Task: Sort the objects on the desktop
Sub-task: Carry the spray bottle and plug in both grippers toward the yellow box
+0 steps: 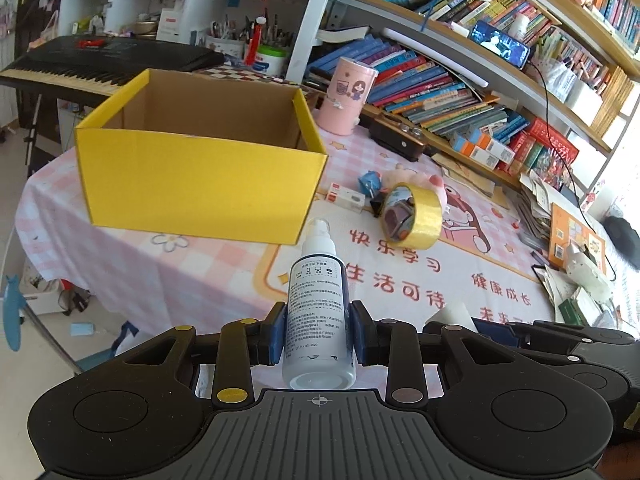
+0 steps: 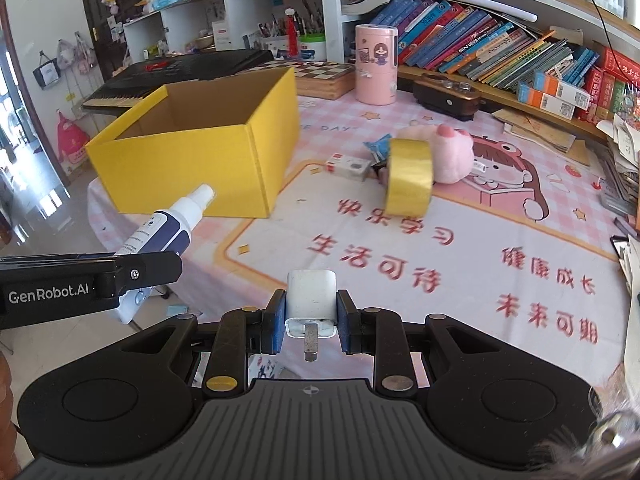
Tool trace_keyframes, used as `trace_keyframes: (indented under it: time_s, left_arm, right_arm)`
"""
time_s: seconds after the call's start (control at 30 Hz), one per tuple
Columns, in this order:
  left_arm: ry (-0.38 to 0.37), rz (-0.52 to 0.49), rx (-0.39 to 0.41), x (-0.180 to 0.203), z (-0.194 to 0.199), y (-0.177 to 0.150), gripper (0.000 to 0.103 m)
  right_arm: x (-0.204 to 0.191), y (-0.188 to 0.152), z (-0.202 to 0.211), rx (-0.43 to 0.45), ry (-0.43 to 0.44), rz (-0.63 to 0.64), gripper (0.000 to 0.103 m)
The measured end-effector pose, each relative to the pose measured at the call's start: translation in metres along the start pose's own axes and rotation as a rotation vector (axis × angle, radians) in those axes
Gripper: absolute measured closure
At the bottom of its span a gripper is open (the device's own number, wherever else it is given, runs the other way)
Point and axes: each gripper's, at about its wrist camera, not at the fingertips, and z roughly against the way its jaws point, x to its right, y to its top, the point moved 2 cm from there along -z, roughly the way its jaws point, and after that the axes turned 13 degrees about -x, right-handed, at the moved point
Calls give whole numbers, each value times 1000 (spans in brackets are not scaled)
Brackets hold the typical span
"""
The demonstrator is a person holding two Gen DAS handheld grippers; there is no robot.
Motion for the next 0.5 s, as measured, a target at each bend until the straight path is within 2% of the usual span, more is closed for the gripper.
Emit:
trace_keyframes:
  time_s: [0.5]
  left_arm:
    - [-20,-39,0,-50,37,-28,72]
  right_arm:
    - [-70,-34,9,2,2,-43,80]
